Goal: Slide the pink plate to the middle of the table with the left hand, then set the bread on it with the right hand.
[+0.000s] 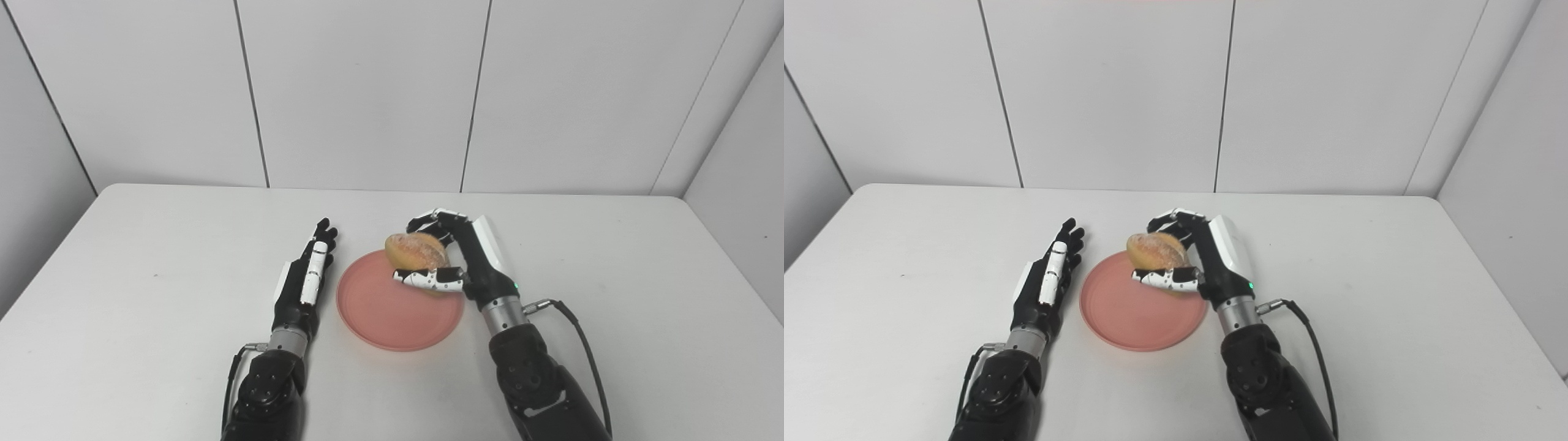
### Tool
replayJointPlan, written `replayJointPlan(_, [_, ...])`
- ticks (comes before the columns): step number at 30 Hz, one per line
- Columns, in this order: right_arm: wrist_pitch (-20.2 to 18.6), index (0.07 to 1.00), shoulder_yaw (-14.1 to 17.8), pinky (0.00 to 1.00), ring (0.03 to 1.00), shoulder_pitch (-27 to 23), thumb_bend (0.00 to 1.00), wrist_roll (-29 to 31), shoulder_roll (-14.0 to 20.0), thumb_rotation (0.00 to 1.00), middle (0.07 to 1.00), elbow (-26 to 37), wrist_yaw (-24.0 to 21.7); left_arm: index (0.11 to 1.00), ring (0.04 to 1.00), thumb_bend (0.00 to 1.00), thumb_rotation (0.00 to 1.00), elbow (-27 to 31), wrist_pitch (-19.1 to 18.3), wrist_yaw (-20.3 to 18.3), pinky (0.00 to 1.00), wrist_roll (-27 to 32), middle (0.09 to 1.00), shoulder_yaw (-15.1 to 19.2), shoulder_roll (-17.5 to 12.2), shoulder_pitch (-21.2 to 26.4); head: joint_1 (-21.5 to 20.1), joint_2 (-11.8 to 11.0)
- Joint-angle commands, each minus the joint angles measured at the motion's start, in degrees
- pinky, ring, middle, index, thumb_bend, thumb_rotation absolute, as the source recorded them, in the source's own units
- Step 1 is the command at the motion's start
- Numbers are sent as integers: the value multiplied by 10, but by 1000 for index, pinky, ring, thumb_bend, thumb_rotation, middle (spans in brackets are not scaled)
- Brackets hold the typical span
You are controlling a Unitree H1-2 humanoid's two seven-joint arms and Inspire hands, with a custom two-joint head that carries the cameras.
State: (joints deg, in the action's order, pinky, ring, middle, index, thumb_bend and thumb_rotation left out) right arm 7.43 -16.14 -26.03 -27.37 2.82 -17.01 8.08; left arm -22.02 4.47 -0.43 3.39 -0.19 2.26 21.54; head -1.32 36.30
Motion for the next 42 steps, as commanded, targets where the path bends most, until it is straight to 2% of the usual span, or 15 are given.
replayJointPlan(1, [47,524,-4,415,492,-37,514,-6,-6,0,469,-2,13,929,963,532,1000,11,6,-1,970,-8,941,-7,6,12,1,0])
replayJointPlan(10, [88,538,-46,332,409,-63,511,-67,-6,0,439,-97,41,926,955,538,1000,16,5,0,949,-19,937,-13,5,11,1,3])
replayJointPlan(12, [94,501,-51,310,390,-66,517,-79,-3,0,474,-113,51,924,950,535,1000,18,4,-1,939,-16,935,-13,6,11,1,4])
replayJointPlan(17, [101,531,-60,347,443,-70,513,-107,5,0,453,-138,75,935,960,527,1000,21,6,-6,946,-8,947,-12,5,11,0,5])
replayJointPlan(19, [102,511,-62,440,531,-71,515,-116,8,0,481,-141,82,935,959,525,1000,21,5,-6,948,-8,946,-11,5,11,0,4])
replayJointPlan(24, [110,505,-65,540,614,-67,515,-124,15,0,491,-131,89,933,958,524,1000,22,5,-5,950,-9,943,-10,4,11,-2,5])
replayJointPlan(26, [114,500,-65,593,661,-65,499,-127,17,111,677,-123,94,928,954,518,1000,23,4,-5,945,-10,938,-10,4,10,-3,5])
replayJointPlan(27, [113,730,-65,650,709,-63,479,-128,19,271,748,-118,94,930,956,517,1000,24,3,-5,947,-9,940,-9,3,10,-3,5])
replayJointPlan(28, [113,746,-65,654,713,-61,478,-130,20,283,753,-109,95,930,956,517,1000,24,2,-5,948,-9,941,-9,3,11,-3,5])
replayJointPlan(29, [113,789,-64,676,731,-59,497,-131,21,370,772,-104,95,928,956,514,1000,24,1,-5,950,-9,940,-9,3,11,-3,5])
replayJointPlan(30, [113,811,-63,687,740,-57,507,-132,22,416,782,-96,96,928,956,513,1000,23,-1,-4,951,-6,940,-7,4,11,-4,5])
replayJointPlan(31, [114,835,-61,704,757,-56,553,-132,23,518,796,-90,97,924,956,515,1000,23,-4,-4,956,-4,938,-5,5,11,-4,5])
replayJointPlan(34, [117,855,-58,725,779,-52,608,-128,26,640,815,-76,95,918,955,514,1000,24,-9,-3,960,-1,935,-2,6,12,-5,6])
replayJointPlan(37, [120,871,-55,742,801,-49,642,-120,30,726,837,-63,88,915,953,516,1000,24,-12,-3,964,-3,931,-1,6,12,-6,6])
replayJointPlan(42, [128,895,-46,752,826,-43,669,-98,37,796,863,-45,77,922,961,515,1000,19,-9,-8,976,4,940,2,6,14,-8,8])
